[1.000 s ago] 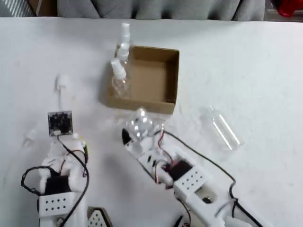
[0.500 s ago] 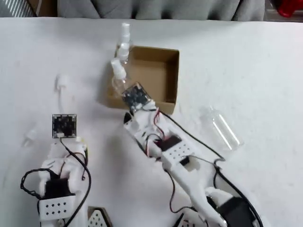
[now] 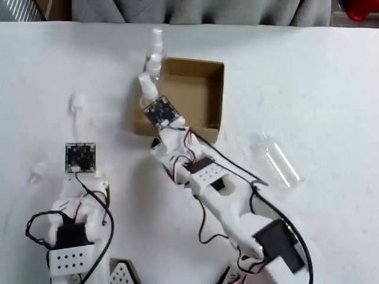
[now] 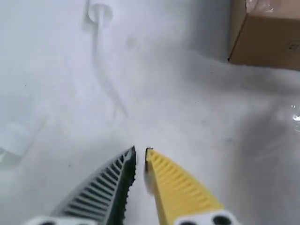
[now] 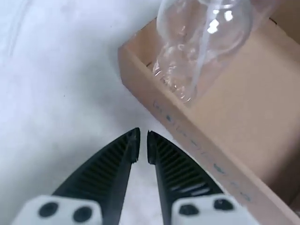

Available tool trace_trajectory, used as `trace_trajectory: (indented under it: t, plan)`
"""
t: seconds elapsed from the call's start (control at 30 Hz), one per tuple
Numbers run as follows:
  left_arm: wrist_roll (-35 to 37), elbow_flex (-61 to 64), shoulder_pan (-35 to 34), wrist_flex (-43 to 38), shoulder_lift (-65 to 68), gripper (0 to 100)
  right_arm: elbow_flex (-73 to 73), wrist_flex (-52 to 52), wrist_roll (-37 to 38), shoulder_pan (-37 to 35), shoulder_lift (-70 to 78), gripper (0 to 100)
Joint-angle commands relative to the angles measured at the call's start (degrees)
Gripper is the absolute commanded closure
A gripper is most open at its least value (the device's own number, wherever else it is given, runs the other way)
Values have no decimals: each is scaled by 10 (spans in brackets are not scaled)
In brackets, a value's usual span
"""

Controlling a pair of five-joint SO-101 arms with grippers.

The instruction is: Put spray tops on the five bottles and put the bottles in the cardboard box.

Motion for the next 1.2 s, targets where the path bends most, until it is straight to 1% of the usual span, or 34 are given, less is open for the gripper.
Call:
trace_trajectory:
  t: [0.0,0.1,0.2,0.53,0.63,0.67,0.73,0.8,0.97,1.0,1.1,1.17]
  plan:
    - [-5,-3,-7,4,-9,950,-33,-13,6,5,9,984]
    - [-5,-3,-7,4,-9,950,-31,6,7,5,13,984]
    - [-5,-3,-7,4,-9,950,-33,73,7,3,0,984]
    - [-5,-3,-7,3,-9,950,-26,301,8,5,-124,984]
    - [-5,-3,-7,3,-9,950,-11,356,8,5,-153,984]
    - [-5,-3,-7,3,-9,950,-4,368,12,5,-160,984]
    - [-5,-3,-7,3,-9,950,18,382,45,6,-178,984]
    - [-5,-3,-7,3,-9,950,40,385,69,19,-199,984]
    - [-5,-3,-7,4,-9,950,78,389,76,77,-276,984]
    - [-5,-3,-7,4,-9,950,82,399,84,90,-291,984]
    - [-5,-3,-7,4,-9,950,84,460,135,119,-334,984]
    - [-5,-3,-7,4,-9,950,83,502,144,140,-359,984]
